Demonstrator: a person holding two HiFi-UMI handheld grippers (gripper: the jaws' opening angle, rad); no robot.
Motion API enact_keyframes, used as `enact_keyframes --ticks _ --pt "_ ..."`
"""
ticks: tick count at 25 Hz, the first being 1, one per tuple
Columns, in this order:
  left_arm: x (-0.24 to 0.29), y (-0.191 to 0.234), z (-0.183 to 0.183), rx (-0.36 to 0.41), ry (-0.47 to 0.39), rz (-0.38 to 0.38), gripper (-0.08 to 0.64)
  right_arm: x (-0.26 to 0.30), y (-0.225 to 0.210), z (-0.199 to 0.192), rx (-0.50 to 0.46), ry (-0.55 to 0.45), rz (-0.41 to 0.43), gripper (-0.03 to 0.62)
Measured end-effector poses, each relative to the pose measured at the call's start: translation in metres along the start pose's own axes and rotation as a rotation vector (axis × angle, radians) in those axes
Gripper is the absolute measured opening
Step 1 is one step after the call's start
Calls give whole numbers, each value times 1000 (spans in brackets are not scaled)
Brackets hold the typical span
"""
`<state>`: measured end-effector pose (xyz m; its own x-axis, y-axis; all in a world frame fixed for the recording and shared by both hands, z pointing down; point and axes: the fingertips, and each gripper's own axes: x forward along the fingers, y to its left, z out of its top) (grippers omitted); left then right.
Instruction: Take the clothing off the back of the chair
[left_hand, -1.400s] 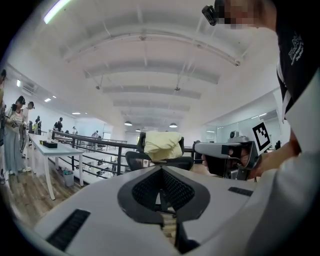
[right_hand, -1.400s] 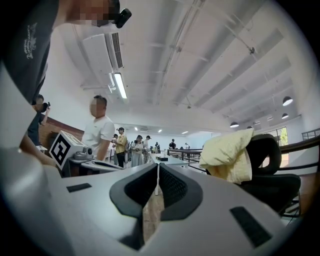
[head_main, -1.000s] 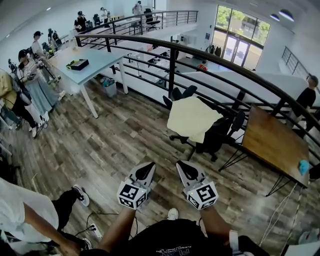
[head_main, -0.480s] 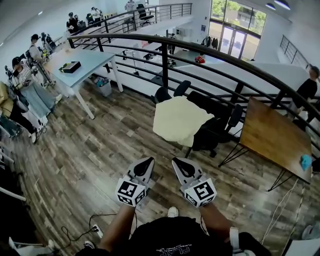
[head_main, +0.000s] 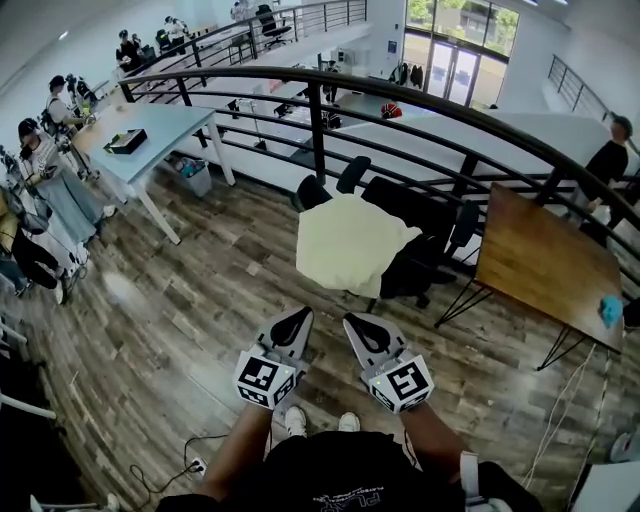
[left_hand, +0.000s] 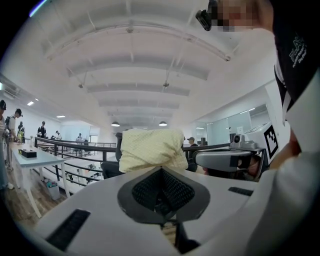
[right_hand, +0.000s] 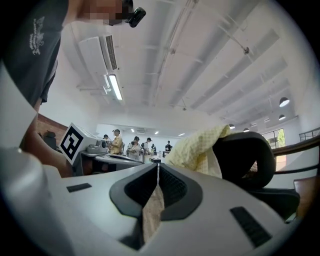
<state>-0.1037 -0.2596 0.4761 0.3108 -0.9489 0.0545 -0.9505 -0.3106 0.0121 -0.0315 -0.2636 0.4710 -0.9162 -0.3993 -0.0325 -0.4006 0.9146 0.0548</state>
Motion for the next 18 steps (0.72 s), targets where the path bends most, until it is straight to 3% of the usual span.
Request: enact_keyframes --ticks 8,18 --pt "5 10 5 -20 -15 -79 12 4 0 9 47 -25 -119 23" --pt "20 16 25 0 -54 -154 14 -13 -14 18 -8 -15 -253 23"
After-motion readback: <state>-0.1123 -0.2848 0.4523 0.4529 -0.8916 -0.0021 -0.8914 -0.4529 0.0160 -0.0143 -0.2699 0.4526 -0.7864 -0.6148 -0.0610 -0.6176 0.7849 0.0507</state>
